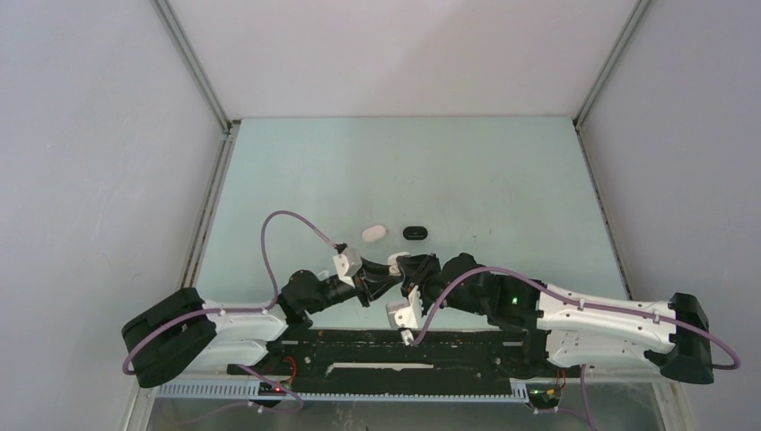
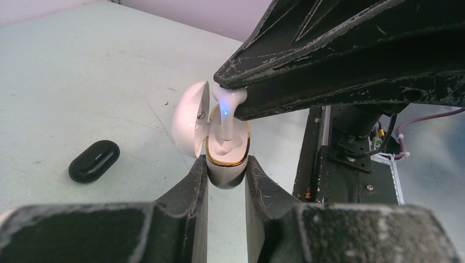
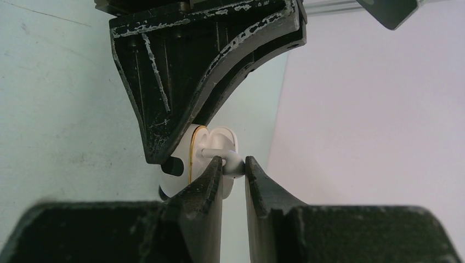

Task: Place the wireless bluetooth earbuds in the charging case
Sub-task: Place the earbud in the charging case.

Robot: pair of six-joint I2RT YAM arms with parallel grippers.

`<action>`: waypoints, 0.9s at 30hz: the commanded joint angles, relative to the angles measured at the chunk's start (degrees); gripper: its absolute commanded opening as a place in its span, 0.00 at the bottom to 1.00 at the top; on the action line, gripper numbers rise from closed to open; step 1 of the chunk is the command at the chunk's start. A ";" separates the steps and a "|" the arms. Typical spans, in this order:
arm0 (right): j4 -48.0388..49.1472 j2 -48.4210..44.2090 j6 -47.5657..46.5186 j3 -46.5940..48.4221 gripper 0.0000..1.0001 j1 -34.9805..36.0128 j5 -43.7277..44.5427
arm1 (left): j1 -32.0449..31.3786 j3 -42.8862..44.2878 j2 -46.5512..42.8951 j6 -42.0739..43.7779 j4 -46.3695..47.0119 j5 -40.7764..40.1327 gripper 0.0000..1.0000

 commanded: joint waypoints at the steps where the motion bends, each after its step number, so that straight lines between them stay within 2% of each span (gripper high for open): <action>1: 3.29 0.19 0.01 0.09 0.00 0.38 0.41 | 0.38 -0.66 -1.36 0.17 2.85 0.94 0.00; 27: 7.46 0.63 -2.33 -2.72 0.00 1.38 0.23 | 0.37 -0.63 -1.87 -0.89 2.88 0.96 0.00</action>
